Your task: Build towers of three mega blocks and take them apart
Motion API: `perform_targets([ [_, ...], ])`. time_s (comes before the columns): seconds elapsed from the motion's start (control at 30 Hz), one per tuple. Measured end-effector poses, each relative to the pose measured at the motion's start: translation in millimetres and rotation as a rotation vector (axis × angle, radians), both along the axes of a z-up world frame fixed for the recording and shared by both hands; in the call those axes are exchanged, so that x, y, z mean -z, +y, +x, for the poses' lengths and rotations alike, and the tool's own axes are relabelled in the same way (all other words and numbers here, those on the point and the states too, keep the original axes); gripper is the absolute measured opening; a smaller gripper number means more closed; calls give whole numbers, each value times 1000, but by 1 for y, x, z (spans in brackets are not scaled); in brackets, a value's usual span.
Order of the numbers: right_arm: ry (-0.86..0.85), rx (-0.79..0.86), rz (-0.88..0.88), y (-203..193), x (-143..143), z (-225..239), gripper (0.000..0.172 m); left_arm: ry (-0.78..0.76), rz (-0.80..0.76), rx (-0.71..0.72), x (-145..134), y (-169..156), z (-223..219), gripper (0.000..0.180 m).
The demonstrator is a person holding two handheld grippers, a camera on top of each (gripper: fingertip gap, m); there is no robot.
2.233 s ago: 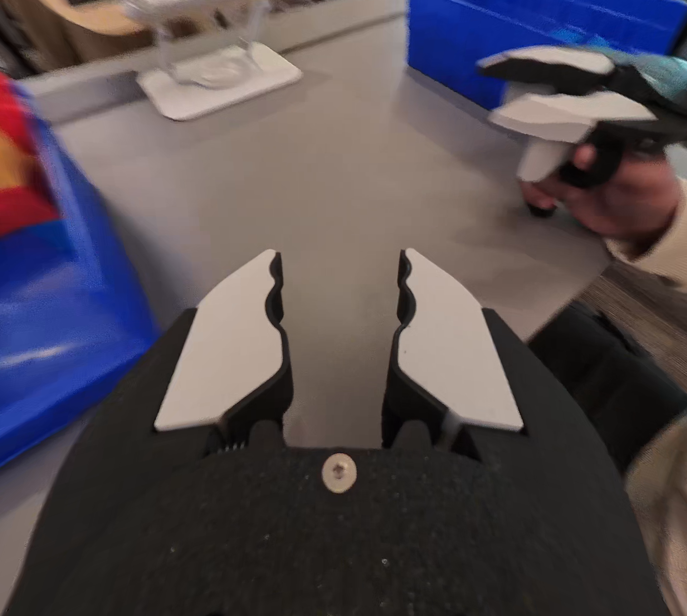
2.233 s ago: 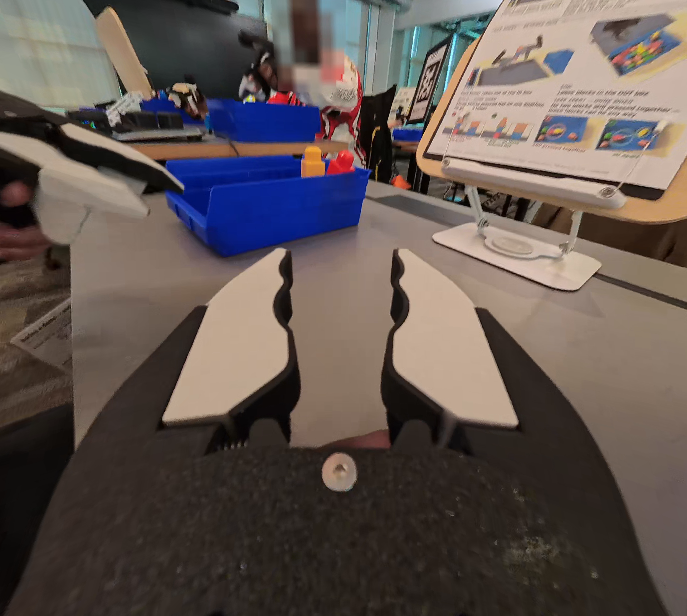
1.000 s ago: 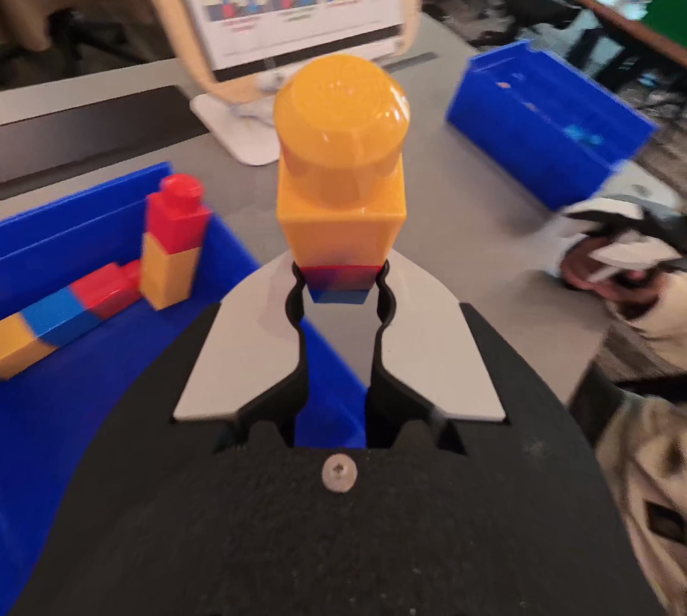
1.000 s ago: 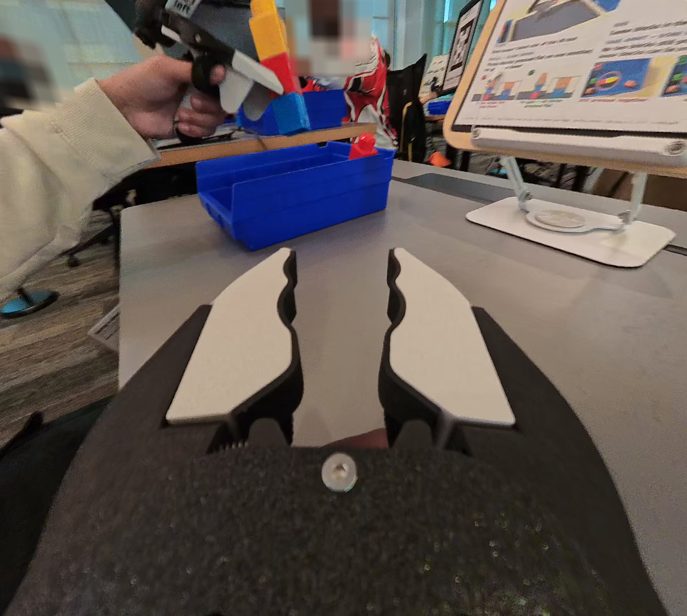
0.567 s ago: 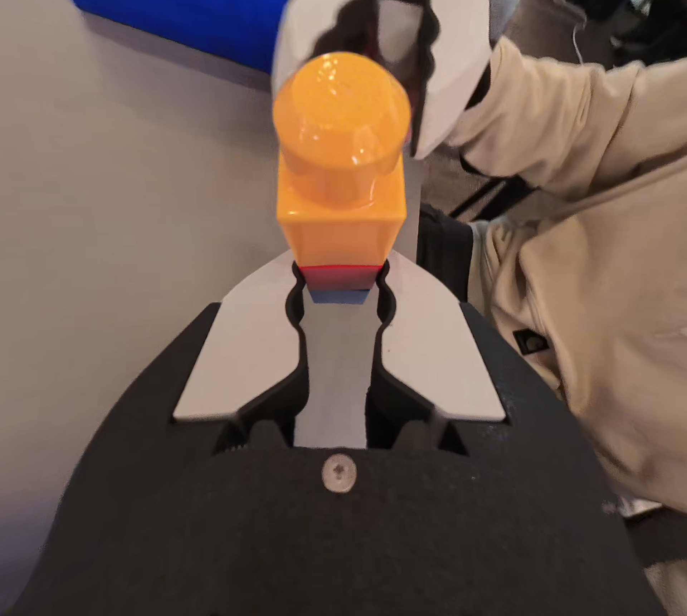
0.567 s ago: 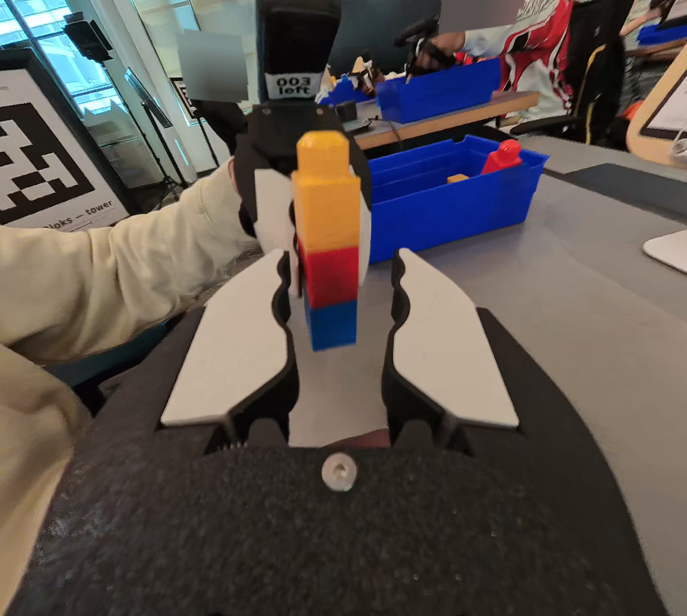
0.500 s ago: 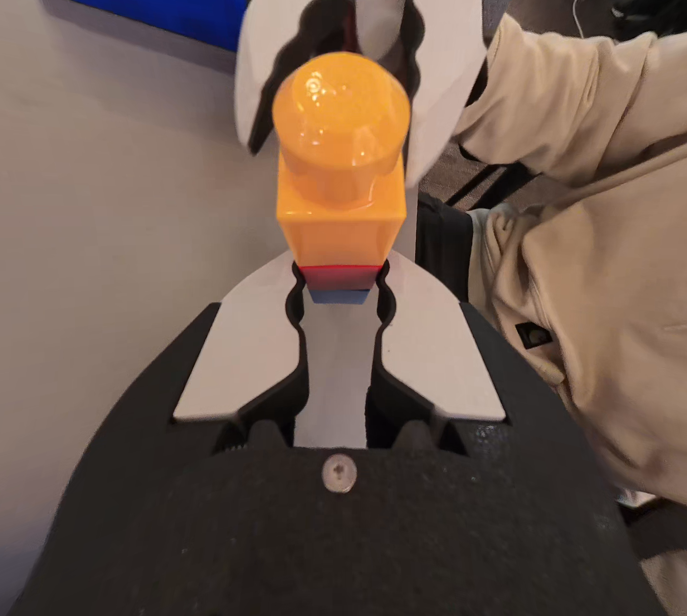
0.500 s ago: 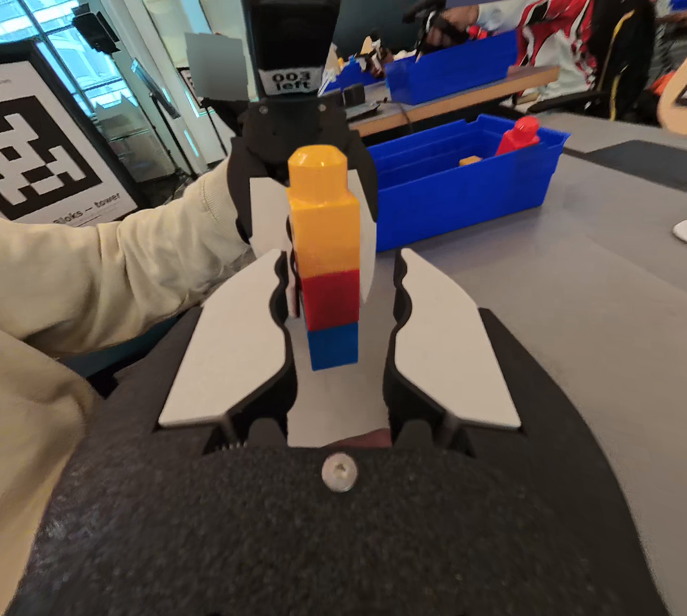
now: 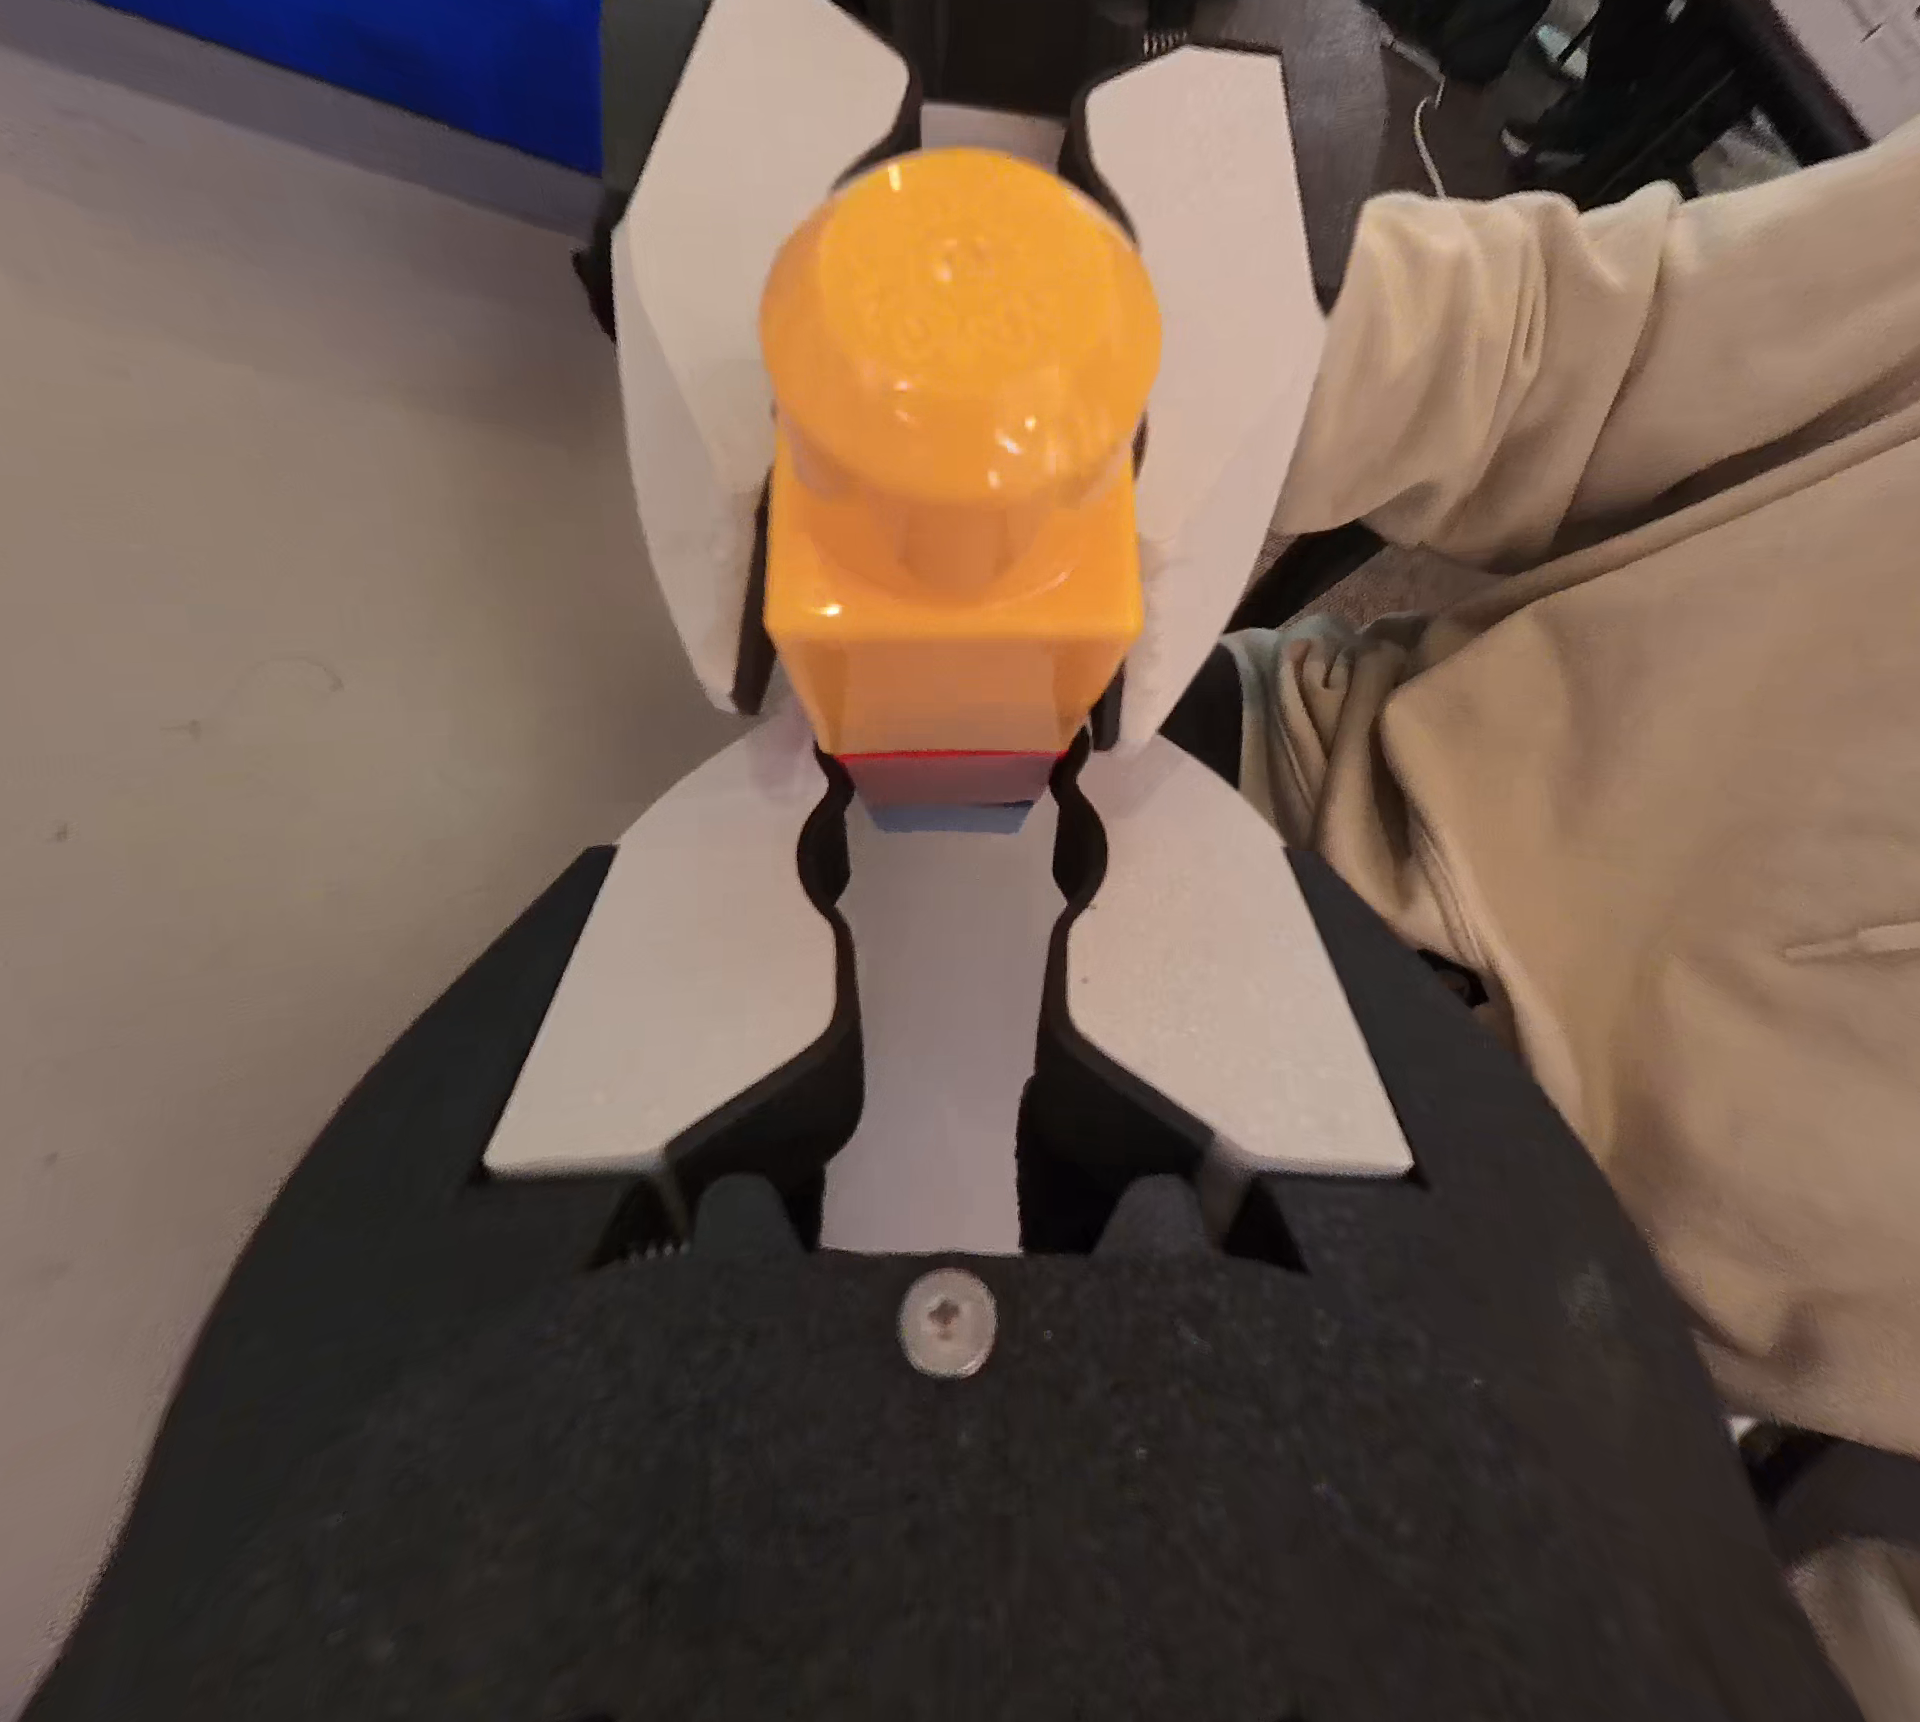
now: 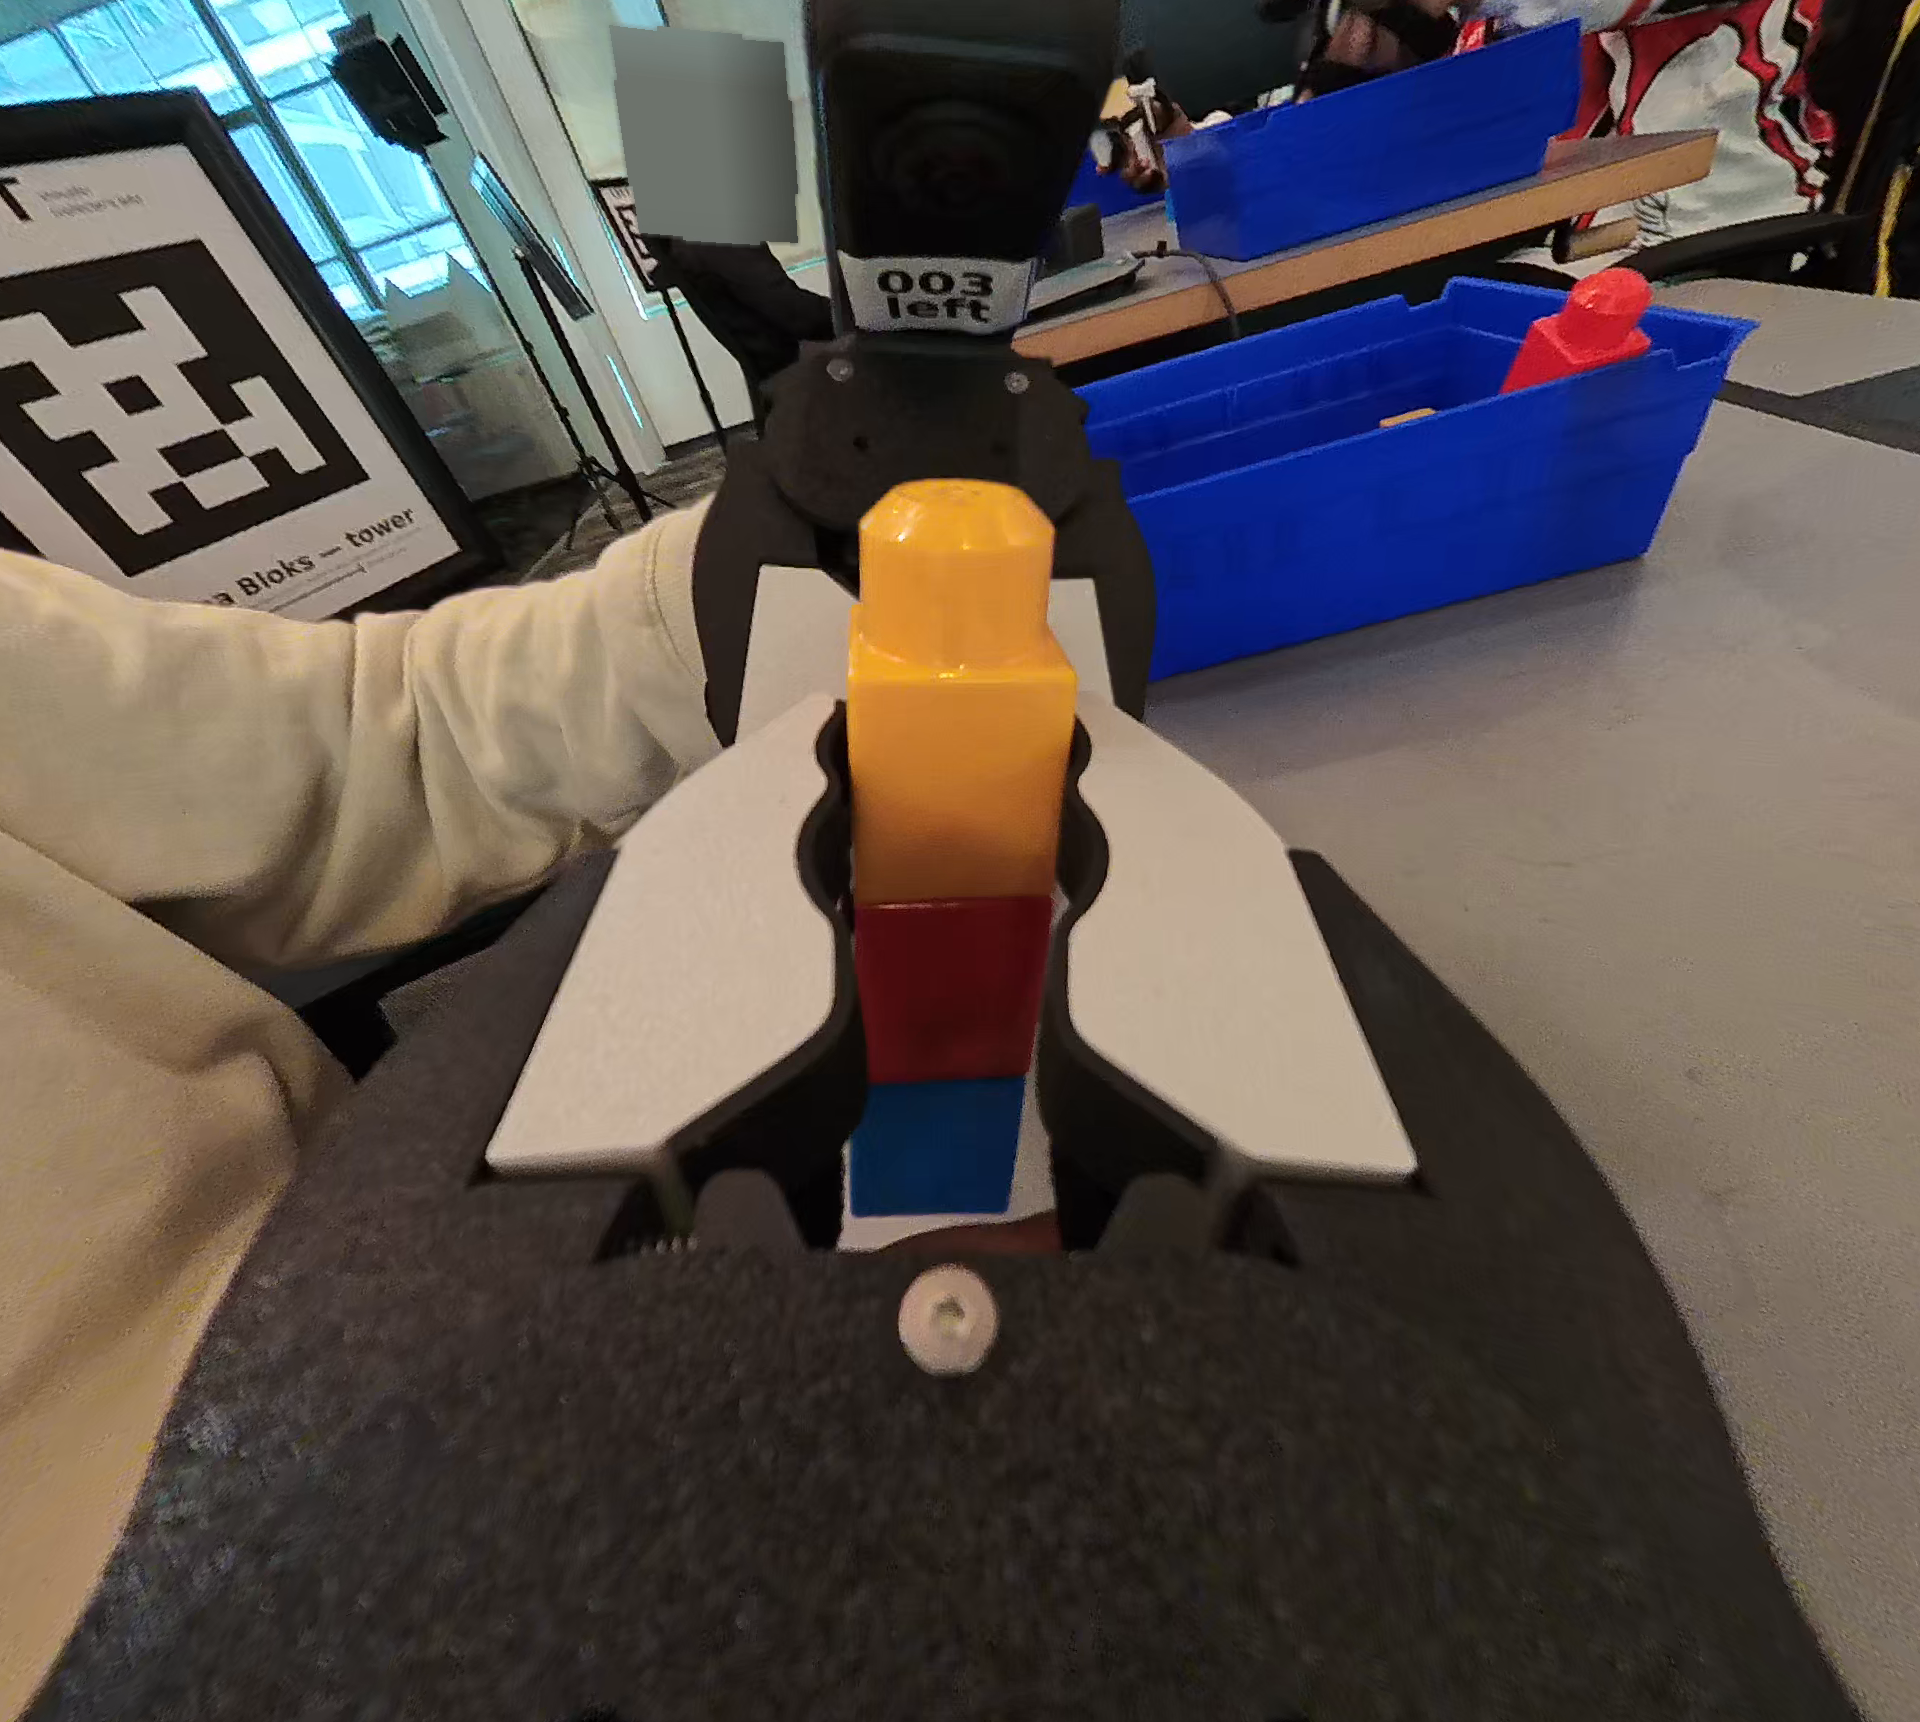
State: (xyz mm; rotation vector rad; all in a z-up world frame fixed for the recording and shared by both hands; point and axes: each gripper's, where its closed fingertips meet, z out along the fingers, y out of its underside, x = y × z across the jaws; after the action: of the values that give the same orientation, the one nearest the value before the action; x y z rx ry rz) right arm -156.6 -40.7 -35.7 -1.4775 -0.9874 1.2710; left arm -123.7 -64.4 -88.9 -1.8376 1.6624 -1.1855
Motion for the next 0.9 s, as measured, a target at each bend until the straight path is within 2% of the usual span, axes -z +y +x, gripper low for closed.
perform_targets([
  [0.13,60,-13,-13,-1,-10,-5,37,-34,-12,-5,-2,-3,-4,36],
  [0.23,308,-23,-65,7,-62,16,36,139,97,29,39,-13,-8,36],
  [0.3,319,18,-31,16,-82,34,37,113,45,49,44,-26,-4,36],
  [0.43,240,139,13,24,-96,69,36,18,68,-51,31,-18,-8,36],
  [0.53,33,344,43,37,-90,118,37,-1,175,-275,20,16,-21,36],
  [0.6,-176,633,67,66,-84,183,37,6,198,-460,13,44,-35,36],
  [0.67,-441,879,33,94,-68,255,37,23,182,-565,8,61,-46,36],
  [0.73,-682,925,-108,112,-40,302,37,-21,165,-616,-3,70,-51,36],
  [0.8,-892,945,-219,134,-7,342,37,-72,98,-595,-11,66,-48,36],
  [0.9,-1167,869,-474,148,53,383,37,-72,101,-591,-14,63,-49,36],
])
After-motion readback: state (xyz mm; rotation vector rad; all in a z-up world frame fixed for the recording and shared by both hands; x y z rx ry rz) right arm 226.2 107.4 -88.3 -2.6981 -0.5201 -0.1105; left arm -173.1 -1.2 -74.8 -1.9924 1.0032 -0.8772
